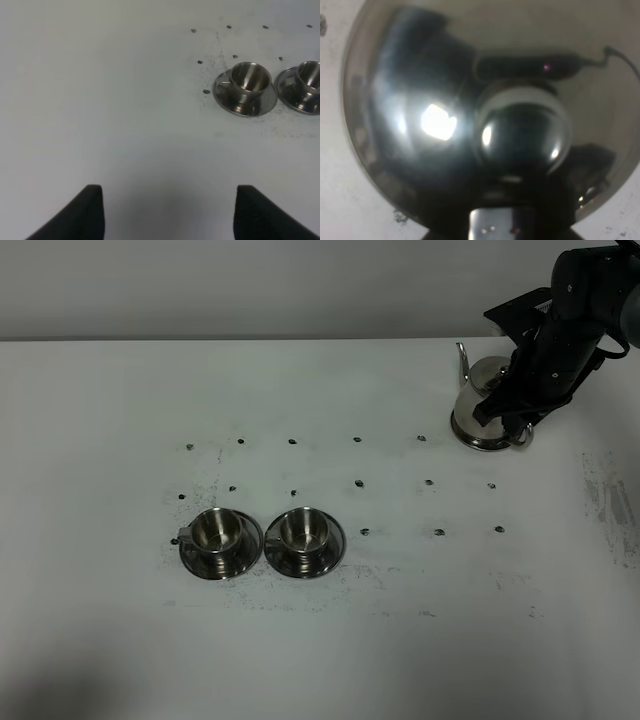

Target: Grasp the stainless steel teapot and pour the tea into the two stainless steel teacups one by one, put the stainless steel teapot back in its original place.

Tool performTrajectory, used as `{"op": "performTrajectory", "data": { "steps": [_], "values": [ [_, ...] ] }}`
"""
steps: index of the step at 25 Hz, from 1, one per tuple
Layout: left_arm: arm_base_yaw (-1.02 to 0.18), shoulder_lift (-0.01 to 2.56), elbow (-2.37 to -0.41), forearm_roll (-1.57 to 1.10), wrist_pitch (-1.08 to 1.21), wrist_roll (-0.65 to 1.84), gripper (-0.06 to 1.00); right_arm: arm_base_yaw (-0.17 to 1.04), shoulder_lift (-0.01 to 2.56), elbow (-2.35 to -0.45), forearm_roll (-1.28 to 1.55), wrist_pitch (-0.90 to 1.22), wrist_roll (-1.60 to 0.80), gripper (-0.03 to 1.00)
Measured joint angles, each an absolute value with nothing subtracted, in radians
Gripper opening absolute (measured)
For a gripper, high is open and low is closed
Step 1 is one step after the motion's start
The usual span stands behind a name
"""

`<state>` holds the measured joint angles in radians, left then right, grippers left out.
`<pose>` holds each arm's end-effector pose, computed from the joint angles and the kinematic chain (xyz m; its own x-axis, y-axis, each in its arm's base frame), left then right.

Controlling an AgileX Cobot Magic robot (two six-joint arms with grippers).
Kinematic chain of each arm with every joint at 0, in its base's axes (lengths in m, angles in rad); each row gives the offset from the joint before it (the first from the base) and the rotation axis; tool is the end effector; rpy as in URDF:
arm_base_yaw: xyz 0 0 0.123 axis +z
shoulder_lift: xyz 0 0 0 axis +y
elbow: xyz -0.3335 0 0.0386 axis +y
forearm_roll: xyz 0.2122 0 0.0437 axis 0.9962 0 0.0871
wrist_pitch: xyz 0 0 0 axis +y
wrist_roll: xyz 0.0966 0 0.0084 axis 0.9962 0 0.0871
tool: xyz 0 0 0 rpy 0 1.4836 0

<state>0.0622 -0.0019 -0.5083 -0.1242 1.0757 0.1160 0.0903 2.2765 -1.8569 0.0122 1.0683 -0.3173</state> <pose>-0.0832 -0.0158 0.2586 -0.4538 0.0282 -0.8907 0.0608 0.9981 0.0007 0.4716 0.0437 0.2097 -0.9062 -0.3897 -0.1644 -0.3883 0.9206 -0.0419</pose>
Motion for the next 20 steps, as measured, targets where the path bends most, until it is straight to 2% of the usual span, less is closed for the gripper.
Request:
{"op": "performTrajectory", "data": {
  "steps": [14, 20],
  "values": [
    [0.062, -0.002, -0.508, -0.124, 1.076, 0.116, 0.54, 0.096, 2.166, -1.856, 0.055, 1.074, -0.362, 0.17],
    [0.062, -0.002, -0.508, -0.124, 1.076, 0.116, 0.54, 0.195, 2.128, -1.856, 0.06, 1.117, -0.49, 0.17]
  ]
}}
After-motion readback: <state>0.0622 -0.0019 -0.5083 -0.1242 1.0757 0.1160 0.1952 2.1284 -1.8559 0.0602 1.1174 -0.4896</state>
